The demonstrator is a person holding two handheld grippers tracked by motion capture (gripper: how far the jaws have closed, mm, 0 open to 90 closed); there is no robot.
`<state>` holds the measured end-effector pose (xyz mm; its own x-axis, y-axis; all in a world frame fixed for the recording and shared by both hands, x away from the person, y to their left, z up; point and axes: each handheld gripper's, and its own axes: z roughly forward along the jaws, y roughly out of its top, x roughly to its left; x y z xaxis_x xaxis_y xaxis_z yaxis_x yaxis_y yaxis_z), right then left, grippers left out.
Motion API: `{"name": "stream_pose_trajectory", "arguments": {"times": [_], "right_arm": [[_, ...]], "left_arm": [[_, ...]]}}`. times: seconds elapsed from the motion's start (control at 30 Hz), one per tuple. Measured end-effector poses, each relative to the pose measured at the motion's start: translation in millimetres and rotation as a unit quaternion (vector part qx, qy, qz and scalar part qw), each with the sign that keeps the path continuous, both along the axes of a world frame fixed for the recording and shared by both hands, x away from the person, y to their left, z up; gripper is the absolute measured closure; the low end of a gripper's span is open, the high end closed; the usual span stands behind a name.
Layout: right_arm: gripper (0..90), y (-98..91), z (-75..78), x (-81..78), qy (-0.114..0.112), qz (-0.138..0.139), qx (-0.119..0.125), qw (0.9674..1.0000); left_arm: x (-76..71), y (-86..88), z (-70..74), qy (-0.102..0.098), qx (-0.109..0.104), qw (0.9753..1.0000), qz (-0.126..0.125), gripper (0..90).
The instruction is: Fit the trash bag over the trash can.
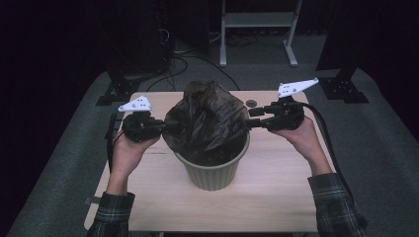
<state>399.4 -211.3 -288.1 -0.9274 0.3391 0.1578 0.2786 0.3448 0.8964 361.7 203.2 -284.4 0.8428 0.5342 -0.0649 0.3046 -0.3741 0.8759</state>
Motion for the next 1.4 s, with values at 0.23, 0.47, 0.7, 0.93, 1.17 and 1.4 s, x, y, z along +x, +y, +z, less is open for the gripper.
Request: {"name": "stream_pose_trajectory", "arguments": {"times": [0.23,0.47,0.7,0.93,1.17,1.4], "right_arm": [[89.8,2.7,1.4,-4.6,-0.008,0.025,-0.005,0.9997],[89.9,-13.3,2.7,-8.9,-0.011,0.009,-0.016,0.9998],[89.9,-40.6,-4.0,-13.1,-0.005,-0.016,-0.025,0.9995],[89.9,-65.6,-13.7,-17.4,0.004,-0.041,-0.038,0.9984],[90.0,-88.5,-25.9,-23.2,0.02,-0.066,-0.056,0.9961],[90.0,-109.2,-38.5,-26.1,0.035,-0.093,-0.071,0.9925]], "left_arm": [[-0.2,2.4,0.4,0.002,-0.001,1.0,0.0,90.0],[-2.7,25.5,2.1,0.002,-0.008,0.9997,0.023,90.0],[-6.9,52.6,-6.0,0.014,-0.015,0.9989,0.043,90.0],[-10.7,67.9,-24.5,0.037,-0.013,0.9979,0.051,90.0],[-15.6,76.0,-43.4,0.059,-0.007,0.9967,0.054,90.0],[-19.4,86.0,-52.8,0.072,-0.004,0.9953,0.064,90.0]]}}
